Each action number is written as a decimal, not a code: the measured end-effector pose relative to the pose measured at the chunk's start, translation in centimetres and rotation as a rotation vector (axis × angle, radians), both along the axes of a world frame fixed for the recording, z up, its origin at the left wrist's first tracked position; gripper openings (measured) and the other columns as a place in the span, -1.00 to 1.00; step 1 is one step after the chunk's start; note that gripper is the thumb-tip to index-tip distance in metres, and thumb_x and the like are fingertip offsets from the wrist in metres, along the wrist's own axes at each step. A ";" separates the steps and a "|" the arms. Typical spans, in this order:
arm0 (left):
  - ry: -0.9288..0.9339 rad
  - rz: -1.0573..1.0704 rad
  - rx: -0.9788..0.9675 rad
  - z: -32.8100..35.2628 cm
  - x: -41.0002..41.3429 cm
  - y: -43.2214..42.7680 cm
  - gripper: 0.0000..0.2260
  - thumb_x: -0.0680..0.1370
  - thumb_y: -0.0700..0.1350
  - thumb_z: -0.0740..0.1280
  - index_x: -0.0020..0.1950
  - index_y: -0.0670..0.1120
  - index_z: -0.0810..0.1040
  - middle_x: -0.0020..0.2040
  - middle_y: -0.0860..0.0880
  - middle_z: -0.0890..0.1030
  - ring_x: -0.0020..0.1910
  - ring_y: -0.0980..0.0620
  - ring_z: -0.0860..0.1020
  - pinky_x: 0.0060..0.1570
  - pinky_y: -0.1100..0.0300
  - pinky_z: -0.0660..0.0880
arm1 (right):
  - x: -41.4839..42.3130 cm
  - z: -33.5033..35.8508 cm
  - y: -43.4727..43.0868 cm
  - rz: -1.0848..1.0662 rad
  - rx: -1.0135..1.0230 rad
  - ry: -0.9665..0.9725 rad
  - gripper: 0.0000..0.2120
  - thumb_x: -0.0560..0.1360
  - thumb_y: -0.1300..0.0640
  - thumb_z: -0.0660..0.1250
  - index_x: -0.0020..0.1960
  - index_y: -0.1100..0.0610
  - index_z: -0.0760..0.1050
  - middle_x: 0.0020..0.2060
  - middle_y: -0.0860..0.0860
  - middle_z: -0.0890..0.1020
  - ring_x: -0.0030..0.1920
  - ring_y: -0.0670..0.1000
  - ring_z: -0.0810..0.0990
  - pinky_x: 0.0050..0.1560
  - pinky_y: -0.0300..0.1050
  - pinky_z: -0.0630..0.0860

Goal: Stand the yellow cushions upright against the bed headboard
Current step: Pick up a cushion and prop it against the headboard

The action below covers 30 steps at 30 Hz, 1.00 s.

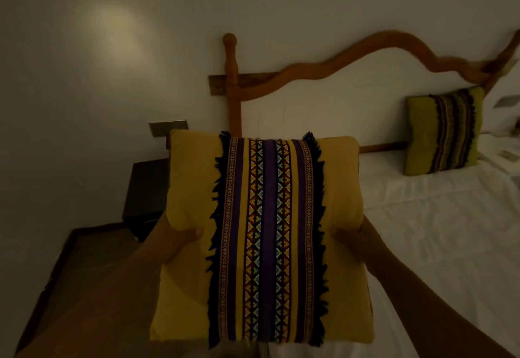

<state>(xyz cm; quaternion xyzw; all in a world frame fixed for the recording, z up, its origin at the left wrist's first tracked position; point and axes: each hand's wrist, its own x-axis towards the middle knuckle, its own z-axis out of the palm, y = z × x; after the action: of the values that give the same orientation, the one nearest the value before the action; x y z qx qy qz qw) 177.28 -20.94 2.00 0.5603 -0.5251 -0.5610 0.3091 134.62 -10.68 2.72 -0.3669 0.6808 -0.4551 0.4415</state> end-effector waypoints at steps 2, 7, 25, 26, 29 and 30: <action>0.035 0.023 0.034 -0.5 -1.4 -2.1 -0.13 0.28 0.03 0.60 0.48 0.23 0.22 0.18 0.12 0.54 0.10 0.06 0.57 -0.19 0.17 0.52 | -1.2 -0.3 -1.7 -0.035 0.021 0.015 -0.49 0.38 0.06 0.57 0.24 -0.10 0.42 -0.01 -0.10 0.62 -0.06 -0.04 0.64 -0.27 -0.16 0.55; 0.037 0.003 0.043 -2.1 -5.1 -7.9 -0.16 0.22 0.07 0.59 0.40 0.26 0.26 0.11 0.19 0.54 0.02 0.15 0.58 -0.28 0.27 0.52 | -4.1 -1.4 -6.6 -0.087 0.058 0.051 -0.43 0.38 0.09 0.57 0.33 0.00 0.43 0.06 0.01 0.63 0.01 0.06 0.64 -0.05 0.07 0.60; -0.009 0.030 0.250 -12.6 -21.5 -34.6 -0.20 0.40 -0.12 0.55 0.51 0.12 0.19 0.13 0.12 0.51 0.05 0.09 0.55 -0.35 0.32 0.51 | -18.4 -9.0 -35.2 -0.146 0.263 0.068 -0.46 0.46 0.29 0.46 0.38 0.10 0.40 0.12 0.16 0.61 0.03 0.13 0.63 -0.16 -0.02 0.58; 0.012 0.033 0.270 -12.8 -22.4 -35.4 -0.19 0.40 -0.12 0.55 0.51 0.12 0.18 0.16 0.09 0.51 0.07 0.06 0.55 -0.30 0.27 0.53 | -19.3 -9.4 -36.4 -0.149 0.266 0.075 -0.50 0.46 0.31 0.46 0.34 0.09 0.42 0.11 0.16 0.61 0.03 0.13 0.63 -0.17 -0.03 0.57; 0.041 0.003 0.292 -13.8 -25.2 -37.9 -0.28 0.43 -0.13 0.52 0.49 0.10 0.23 0.29 -0.03 0.52 0.12 -0.02 0.56 -0.01 0.03 0.56 | -21.9 -10.7 -39.8 -0.163 0.279 0.090 -0.59 0.47 0.32 0.42 0.25 0.05 0.45 0.09 0.16 0.62 0.09 0.21 0.63 -0.03 0.12 0.61; 0.040 0.004 0.300 -14.3 -26.2 -38.6 -0.29 0.44 -0.15 0.51 0.50 0.07 0.24 0.30 -0.04 0.52 0.12 -0.03 0.56 0.03 0.02 0.55 | -22.8 -11.0 -40.7 -0.164 0.287 0.098 -0.62 0.48 0.32 0.41 0.22 0.04 0.47 0.08 0.16 0.63 0.09 0.22 0.63 0.04 0.21 0.60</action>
<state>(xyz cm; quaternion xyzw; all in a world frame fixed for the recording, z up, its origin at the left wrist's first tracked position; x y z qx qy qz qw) 151.10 -59.57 -12.25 0.5901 -0.4281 -0.6435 0.2334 111.83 -51.41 -8.32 -0.2654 0.7871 -0.3693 0.4168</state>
